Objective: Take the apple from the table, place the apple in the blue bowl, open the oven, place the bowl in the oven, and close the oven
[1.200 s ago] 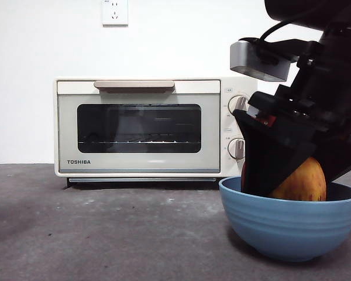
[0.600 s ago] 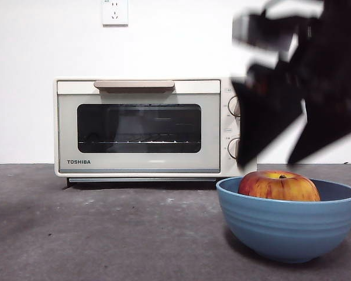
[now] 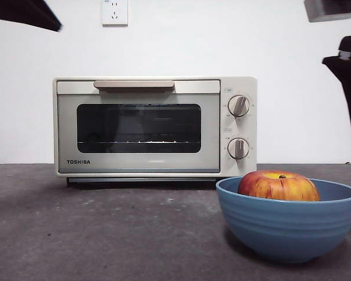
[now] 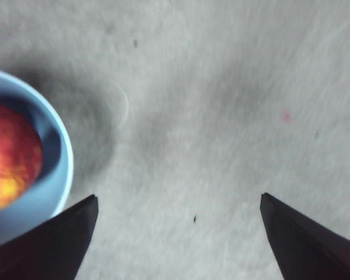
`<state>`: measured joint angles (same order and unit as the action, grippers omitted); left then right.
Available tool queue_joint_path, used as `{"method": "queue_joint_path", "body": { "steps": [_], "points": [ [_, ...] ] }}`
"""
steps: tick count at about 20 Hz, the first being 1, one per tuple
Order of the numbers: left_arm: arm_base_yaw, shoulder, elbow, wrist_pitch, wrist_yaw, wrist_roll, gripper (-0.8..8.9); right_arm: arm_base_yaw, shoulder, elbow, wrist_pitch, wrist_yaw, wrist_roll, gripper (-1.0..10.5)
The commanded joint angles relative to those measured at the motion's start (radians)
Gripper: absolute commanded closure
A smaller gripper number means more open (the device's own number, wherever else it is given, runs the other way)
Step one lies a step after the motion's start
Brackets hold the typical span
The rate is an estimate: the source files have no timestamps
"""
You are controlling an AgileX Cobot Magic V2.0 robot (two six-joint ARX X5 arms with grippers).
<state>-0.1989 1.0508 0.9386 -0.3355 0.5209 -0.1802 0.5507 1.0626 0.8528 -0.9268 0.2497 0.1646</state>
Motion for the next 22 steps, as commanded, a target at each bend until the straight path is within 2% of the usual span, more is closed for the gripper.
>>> {"method": "queue_joint_path", "body": {
  "steps": [1, 8, 13, 18, 22],
  "points": [
    [-0.016, 0.094, 0.057, 0.061, -0.035, -0.004, 8.06, -0.015, 0.007, 0.011, -0.008, -0.05, 0.016, 5.1],
    [-0.074, 0.363, 0.209, 0.197, -0.126, 0.013, 8.06, -0.043, 0.007, 0.011, -0.048, -0.067, 0.019, 5.1],
    [-0.11, 0.483, 0.282, 0.201, -0.187, 0.056, 8.06, -0.043, 0.007, 0.011, -0.047, -0.067, 0.019, 5.1],
    [-0.116, 0.54, 0.294, 0.196, -0.194, 0.067, 8.06, -0.043, 0.007, 0.011, -0.045, -0.067, 0.019, 5.1],
    [-0.139, 0.545, 0.294, 0.099, -0.193, 0.089, 8.06, -0.043, 0.007, 0.011, -0.037, -0.068, 0.019, 5.1]
  ]
}}
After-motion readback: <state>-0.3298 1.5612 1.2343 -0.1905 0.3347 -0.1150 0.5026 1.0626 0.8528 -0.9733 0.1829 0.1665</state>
